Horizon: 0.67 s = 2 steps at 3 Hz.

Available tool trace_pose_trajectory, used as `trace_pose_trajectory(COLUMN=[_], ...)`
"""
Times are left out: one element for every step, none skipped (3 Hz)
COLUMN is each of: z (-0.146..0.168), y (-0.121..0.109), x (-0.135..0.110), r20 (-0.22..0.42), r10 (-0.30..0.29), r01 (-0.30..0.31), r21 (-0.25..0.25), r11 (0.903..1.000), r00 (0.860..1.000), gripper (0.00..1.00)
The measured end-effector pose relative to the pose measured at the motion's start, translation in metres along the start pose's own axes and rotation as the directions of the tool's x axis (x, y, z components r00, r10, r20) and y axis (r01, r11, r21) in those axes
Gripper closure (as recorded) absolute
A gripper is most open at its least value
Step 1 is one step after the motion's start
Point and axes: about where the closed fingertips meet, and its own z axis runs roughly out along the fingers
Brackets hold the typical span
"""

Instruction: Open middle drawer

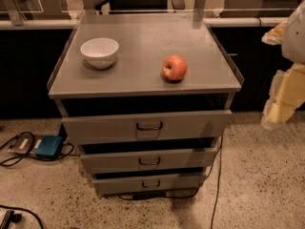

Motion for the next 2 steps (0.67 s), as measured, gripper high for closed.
trace_pose_trajectory(z=[0.002, 0.023], y=[0.001, 0.011], x=[0.001, 0.007], r20=[0.004, 0.03], r10=[0.006, 0.051], r01=[-0.006, -0.05], r21=[-0.001, -0.025], r11=[1.0, 0.9984], r00=[1.0, 0.998], gripper=[0.0, 0.0])
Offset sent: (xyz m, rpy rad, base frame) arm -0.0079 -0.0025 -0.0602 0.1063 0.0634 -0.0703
